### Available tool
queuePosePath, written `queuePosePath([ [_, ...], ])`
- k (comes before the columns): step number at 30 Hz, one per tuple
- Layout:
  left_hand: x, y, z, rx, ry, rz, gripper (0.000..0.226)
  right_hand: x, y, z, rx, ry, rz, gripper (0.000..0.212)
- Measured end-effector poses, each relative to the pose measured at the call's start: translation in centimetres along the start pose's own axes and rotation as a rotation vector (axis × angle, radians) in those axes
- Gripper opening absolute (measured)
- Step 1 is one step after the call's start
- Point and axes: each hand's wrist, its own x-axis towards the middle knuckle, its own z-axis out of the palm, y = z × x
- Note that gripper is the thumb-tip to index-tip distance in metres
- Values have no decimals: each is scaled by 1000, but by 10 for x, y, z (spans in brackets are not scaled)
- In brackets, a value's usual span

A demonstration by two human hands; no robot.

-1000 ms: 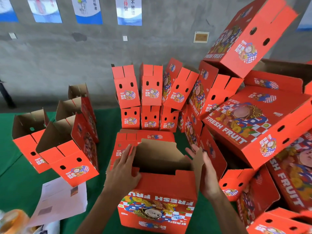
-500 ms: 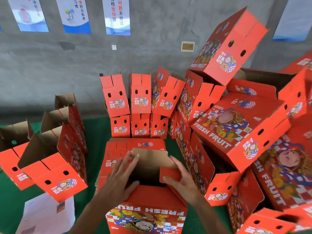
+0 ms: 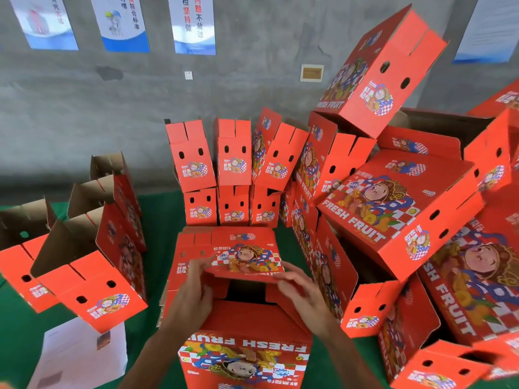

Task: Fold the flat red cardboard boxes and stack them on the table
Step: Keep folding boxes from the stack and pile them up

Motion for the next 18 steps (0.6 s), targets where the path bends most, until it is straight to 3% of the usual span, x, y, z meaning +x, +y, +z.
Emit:
queuePosePath([
  [3,-2,3,-4,-57,-50,-113,37,0,3,-1,-93,-51,54,55],
  [8,3,5,5,553,-282,-116,75,2,-7,-7,-358,-163,221,87],
  [16,13,13,19,698,-234,-234,100,9,-17,9,-812,-92,192,86],
  [18,13,14,19,683,-205,-235,96,9,-18,8,-772,-96,211,81],
])
